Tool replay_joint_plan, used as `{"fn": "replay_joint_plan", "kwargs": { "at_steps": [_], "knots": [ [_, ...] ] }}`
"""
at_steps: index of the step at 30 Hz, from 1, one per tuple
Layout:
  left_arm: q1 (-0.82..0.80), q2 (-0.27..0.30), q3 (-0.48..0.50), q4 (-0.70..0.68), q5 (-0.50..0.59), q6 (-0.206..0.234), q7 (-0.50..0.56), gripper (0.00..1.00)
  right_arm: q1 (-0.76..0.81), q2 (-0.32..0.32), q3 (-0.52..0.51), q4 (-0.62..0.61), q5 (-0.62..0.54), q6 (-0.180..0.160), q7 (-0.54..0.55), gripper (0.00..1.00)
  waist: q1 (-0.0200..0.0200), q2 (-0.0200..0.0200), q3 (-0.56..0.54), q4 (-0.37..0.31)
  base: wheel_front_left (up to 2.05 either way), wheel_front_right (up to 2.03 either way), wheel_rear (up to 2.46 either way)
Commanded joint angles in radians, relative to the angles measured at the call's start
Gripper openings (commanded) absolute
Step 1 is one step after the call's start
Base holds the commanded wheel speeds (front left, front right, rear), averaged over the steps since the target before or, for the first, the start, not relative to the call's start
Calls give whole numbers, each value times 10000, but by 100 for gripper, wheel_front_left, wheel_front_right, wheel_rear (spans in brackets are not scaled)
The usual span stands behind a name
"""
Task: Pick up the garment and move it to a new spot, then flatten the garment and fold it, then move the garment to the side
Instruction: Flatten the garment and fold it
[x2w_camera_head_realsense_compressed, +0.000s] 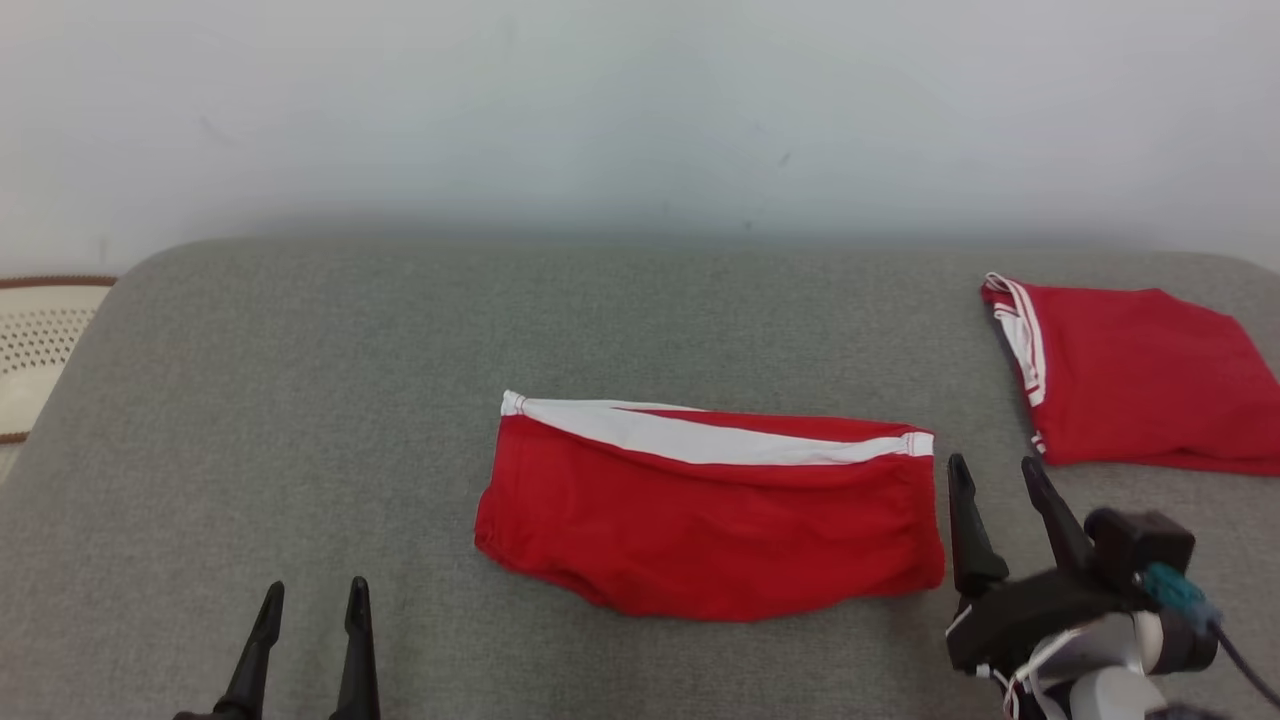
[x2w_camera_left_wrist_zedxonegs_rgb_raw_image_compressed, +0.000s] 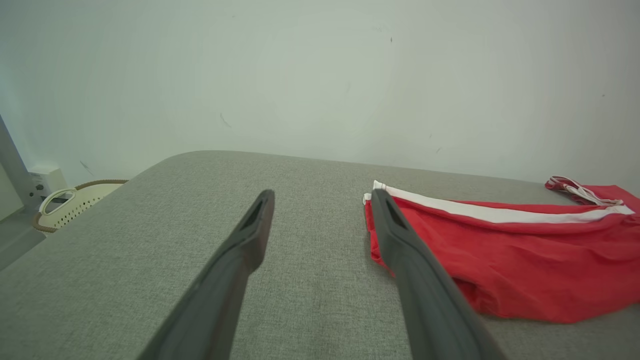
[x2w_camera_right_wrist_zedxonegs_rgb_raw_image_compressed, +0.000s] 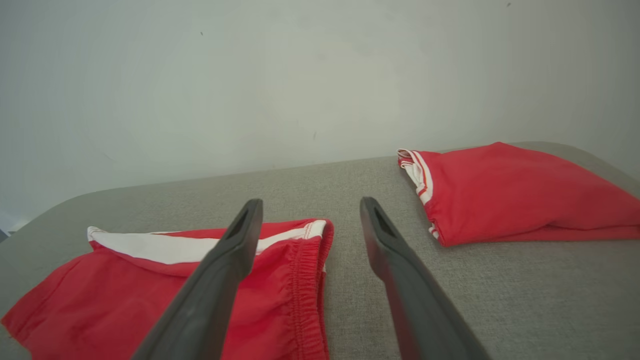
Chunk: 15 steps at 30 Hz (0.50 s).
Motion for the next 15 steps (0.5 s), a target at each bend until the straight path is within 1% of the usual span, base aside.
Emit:
{"fn": "replay_joint_plan", "kwargs": {
  "at_steps": [1,8,15],
  "knots": [
    [-128,-24,-35,35,91,-14,-34,100,-319,-1,-102,329,-87,5,86,100,0,0,231,232,0,0,0],
    [-592,-137,-130,229,97,-203,-34,100,-1717,-39,-682,2515,-295,5,364,100,0,0,730,681,0,0,0],
    [-884,-244,-42,342,165,-362,-34,100,-2813,-128,-878,4676,-138,5,201,100,0,0,1099,804,0,0,0]
  ]
}}
